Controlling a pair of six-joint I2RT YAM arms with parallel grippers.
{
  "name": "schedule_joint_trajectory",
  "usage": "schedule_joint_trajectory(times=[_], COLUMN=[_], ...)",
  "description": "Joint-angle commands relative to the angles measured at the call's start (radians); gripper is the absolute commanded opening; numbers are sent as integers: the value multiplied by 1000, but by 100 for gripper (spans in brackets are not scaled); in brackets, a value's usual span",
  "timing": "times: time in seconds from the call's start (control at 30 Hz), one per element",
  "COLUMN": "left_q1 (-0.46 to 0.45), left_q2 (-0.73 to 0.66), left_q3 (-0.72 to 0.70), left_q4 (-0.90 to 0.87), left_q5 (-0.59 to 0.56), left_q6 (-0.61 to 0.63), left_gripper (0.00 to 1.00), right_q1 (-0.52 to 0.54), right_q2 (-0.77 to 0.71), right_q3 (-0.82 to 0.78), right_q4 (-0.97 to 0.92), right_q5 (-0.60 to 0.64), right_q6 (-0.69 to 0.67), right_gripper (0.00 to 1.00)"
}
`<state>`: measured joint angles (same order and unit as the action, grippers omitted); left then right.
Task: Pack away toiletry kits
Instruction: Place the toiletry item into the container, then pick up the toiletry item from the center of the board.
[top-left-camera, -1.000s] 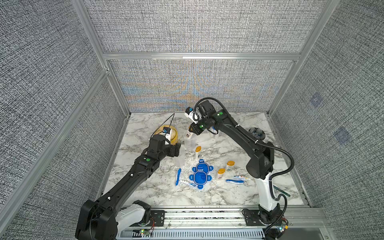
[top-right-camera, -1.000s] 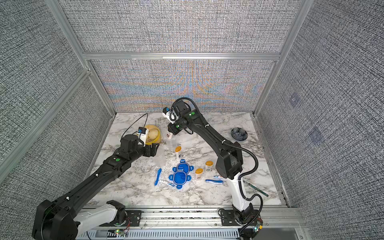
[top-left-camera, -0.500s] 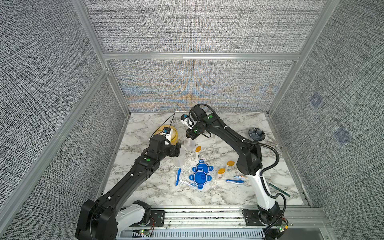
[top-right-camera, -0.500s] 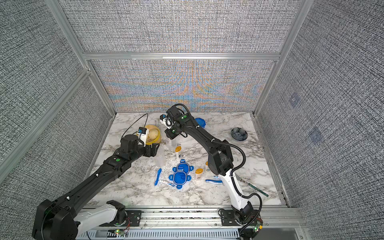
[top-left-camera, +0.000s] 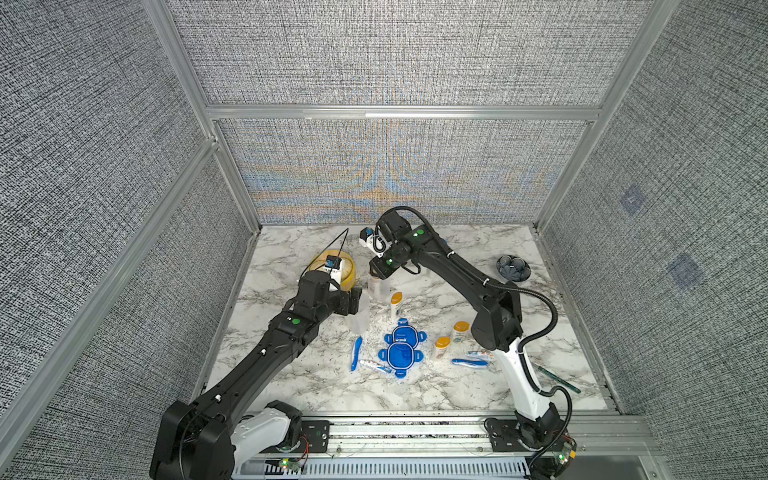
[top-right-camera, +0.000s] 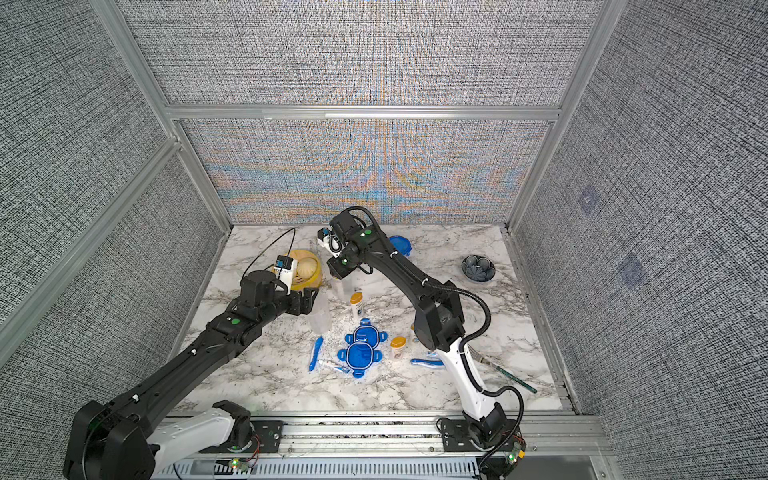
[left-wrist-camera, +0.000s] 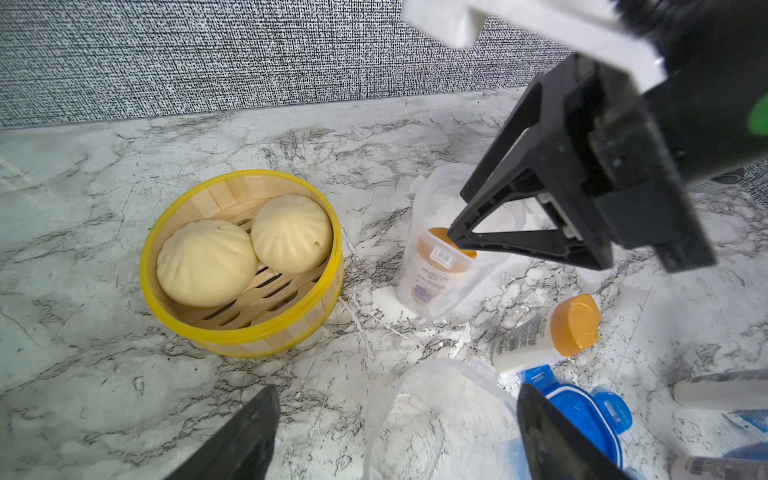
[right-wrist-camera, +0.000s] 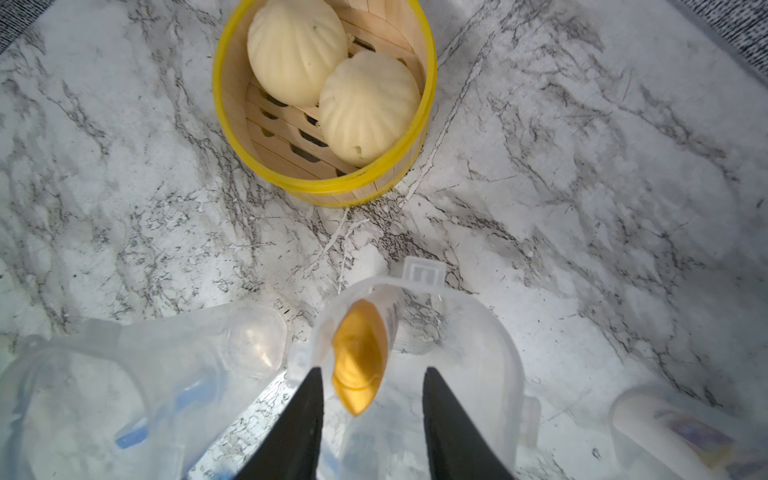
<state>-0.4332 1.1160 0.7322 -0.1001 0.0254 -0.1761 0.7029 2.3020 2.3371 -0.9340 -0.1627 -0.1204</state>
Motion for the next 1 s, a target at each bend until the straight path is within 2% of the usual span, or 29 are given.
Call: schedule_joint_trajectory(times=[0.0,0.13,0.27,0.37,0.47,0.8,0.97], left_q1=[1,2,1,2,1,1,1], left_q2=[0,12,16,21,30,39,46], left_q3=[4,16,15,12,13,11,13], left_q4=[31,27,36,49,53,63,62], left_q5=[-6,-1,18,32,39,51,49], left_q6=[5,6,11,10,8,4,6], left_gripper=[88,88,88,88,88,88,88], right_q1=[8,5,-9,-14,-16,-19,-20], right_q2=[-62,-205,-392,-510,-552,-451,-395], right_q3=[-11,-133,-397,-592,-683,-686,-680], right_q4=[-8,2,93,191,211,213,231], right_q5=[21,40,23,-12,-30,-82,-54], right_q6=[-17,-41,-52,-35,-38,17,46], right_gripper=[45,55,72,80,85,84,76])
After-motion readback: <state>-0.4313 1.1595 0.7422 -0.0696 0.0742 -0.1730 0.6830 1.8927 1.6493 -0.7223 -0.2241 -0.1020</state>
